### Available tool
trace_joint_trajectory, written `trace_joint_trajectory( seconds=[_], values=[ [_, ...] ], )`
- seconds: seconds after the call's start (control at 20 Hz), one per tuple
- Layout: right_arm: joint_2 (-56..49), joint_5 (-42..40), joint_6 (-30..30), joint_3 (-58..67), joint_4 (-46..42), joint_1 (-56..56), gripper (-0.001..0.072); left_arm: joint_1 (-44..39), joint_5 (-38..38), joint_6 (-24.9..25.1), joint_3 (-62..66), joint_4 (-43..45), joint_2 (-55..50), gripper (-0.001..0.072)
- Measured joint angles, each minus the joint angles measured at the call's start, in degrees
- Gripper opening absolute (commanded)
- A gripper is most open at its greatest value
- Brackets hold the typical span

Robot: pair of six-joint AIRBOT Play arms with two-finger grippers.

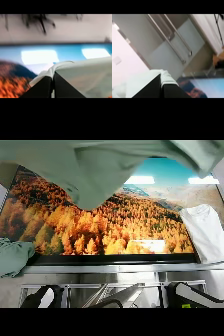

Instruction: Fold the shirts.

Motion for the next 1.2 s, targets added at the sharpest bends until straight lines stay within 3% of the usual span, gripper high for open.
trace_joint_trajectory(
  seconds=[0.25, 0.55, 0.75, 0.95, 1.05, 1.1, 1.2],
  values=[
    [2.0, -0.7, 5.3, 4.1, -3.5, -2.3, 0.0024, 0.7, -3.4, 0.5, 11.1, 0.7, -2.2, 0.0009],
    [0.3, 0.2, 10.3, -5.8, -24.5, 10.7, 0.0025, -14.0, -14.1, 0.2, 12.2, 7.3, -16.7, 0.0009],
    [-4.3, -6.5, 11.4, -20.9, -35.8, 19.5, 0.0025, -21.0, -14.9, -0.1, 0.2, 12.3, -25.6, 0.0009],
    [-13.7, -14.8, 10.0, -30.7, -39.8, 21.9, 0.0036, -22.2, -8.4, 1.0, -18.1, 13.9, -32.3, 0.0009],
    [-18.8, -17.3, 8.5, -32.1, -40.4, 22.0, 0.036, -21.8, -5.4, 1.6, -24.9, 13.8, -35.4, 0.0009],
    [-20.9, -17.9, 7.4, -32.1, -40.8, 21.7, 0.0417, -21.5, -4.2, 1.9, -27.6, 13.8, -36.7, 0.0009],
    [-23.4, -18.6, 5.4, -31.3, -41.0, 20.7, 0.0417, -21.1, -2.8, 2.3, -31.0, 13.9, -38.7, 0.0009]
  ],
)
